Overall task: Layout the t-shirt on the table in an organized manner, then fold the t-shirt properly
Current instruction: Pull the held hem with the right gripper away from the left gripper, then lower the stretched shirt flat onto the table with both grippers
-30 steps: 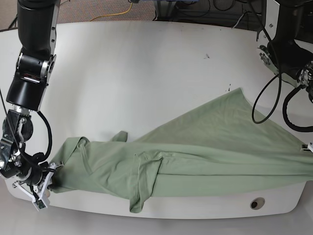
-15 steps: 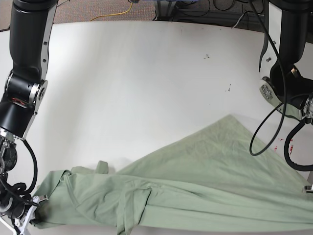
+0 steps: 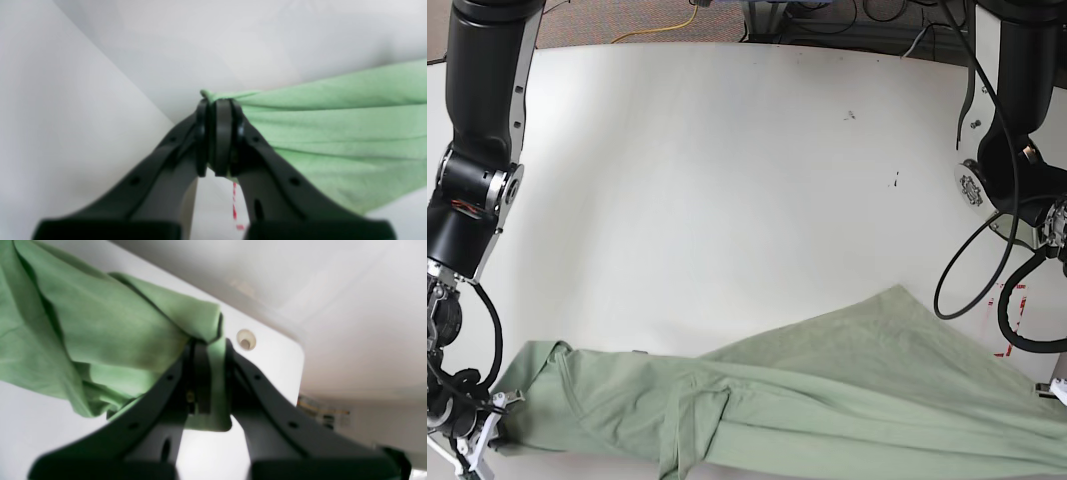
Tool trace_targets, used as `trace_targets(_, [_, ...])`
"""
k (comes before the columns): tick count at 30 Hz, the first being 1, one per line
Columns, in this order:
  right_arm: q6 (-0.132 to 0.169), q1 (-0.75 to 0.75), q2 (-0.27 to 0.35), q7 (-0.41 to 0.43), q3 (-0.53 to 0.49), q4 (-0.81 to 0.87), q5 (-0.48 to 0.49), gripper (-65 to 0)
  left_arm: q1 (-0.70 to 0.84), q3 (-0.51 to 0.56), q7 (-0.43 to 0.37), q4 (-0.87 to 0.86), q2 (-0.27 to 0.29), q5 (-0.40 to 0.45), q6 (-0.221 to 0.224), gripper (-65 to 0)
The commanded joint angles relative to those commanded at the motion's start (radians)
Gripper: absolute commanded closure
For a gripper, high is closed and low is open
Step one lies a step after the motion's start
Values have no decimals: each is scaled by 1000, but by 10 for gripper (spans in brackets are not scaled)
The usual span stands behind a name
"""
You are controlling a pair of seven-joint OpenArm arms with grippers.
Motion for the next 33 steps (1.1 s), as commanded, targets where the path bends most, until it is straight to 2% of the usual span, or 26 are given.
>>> trace_targets(5, [0, -115, -3, -35, 5, 109, 0, -6, 117, -43, 0, 2, -35, -5, 0, 0])
trace_targets(10, [0, -253, -18, -41, 5, 198, 0, -6, 252, -84, 0, 3, -37, -6, 0, 0])
trace_targets(13, [0, -358, -40, -43, 51, 255, -2, -6, 345, -140, 0, 9, -40, -6, 0, 0])
trace_targets(17, [0, -456, -75, -43, 89, 272, -2, -6, 462, -184, 0, 9, -52, -6, 0, 0])
trace_targets(23, [0, -597, -94, -25, 92, 275, -2, -6, 644, -249, 0, 9, -54, -6, 0, 0])
trace_targets(26, [0, -652, -121, 0, 92, 275, -2, -6, 718, -272, -2, 9, -52, -6, 0, 0])
trace_targets(33, [0, -743, -140, 29, 91, 275, -3, -6, 825, -279, -2, 9, -40, -6, 0, 0])
